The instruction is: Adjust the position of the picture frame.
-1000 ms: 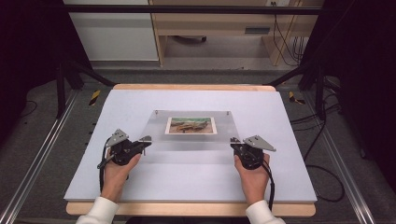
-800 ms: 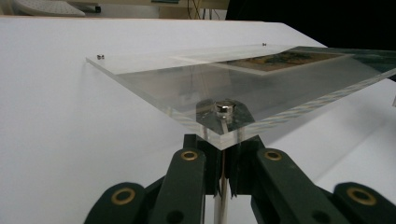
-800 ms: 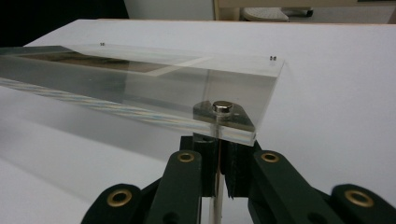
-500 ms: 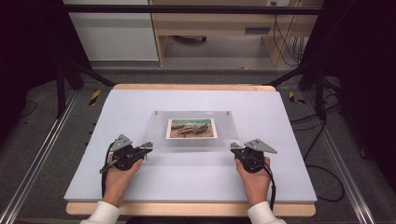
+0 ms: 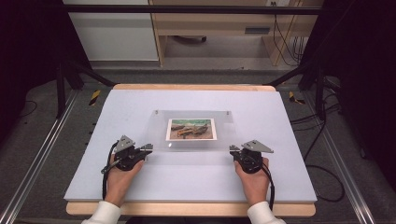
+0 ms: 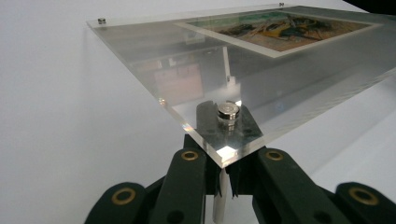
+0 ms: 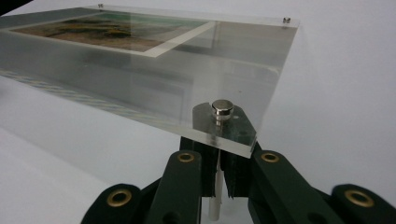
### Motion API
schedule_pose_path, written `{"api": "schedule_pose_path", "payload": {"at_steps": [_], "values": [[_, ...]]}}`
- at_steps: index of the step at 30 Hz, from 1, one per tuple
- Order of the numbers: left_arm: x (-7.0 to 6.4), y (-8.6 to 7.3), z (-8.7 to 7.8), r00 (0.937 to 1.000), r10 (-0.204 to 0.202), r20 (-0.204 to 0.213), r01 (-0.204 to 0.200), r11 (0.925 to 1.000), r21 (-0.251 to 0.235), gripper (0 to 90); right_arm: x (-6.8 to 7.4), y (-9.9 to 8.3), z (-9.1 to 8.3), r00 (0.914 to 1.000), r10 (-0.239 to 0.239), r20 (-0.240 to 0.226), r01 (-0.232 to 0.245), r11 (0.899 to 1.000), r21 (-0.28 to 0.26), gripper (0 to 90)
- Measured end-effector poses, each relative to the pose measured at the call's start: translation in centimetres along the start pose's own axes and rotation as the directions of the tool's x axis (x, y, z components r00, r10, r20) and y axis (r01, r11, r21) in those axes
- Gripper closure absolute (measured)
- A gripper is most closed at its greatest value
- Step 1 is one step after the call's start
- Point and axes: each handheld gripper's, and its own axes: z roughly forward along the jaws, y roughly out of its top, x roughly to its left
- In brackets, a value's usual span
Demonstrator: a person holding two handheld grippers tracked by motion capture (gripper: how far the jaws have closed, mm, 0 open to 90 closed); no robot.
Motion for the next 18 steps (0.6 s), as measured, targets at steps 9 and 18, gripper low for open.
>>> {"api": "schedule_pose_path", "payload": {"at_steps": [9, 18], "values": [[-0.09, -0.32, 0.62, 0.9999, 0.016, 0.002, -0.017, 0.9996, 0.025, 83.8, -0.34, -0.20, 0.55, 0.9998, -0.011, 0.017, 0.011, 1.000, 0.025, 84.9], [0.10, -0.31, 0.77, 0.9996, 0.026, -0.011, -0.026, 0.9996, 0.014, 83.7, -0.23, -0.32, 0.70, 0.9999, -0.002, 0.013, 0.002, 1.000, 0.030, 84.9]]}}
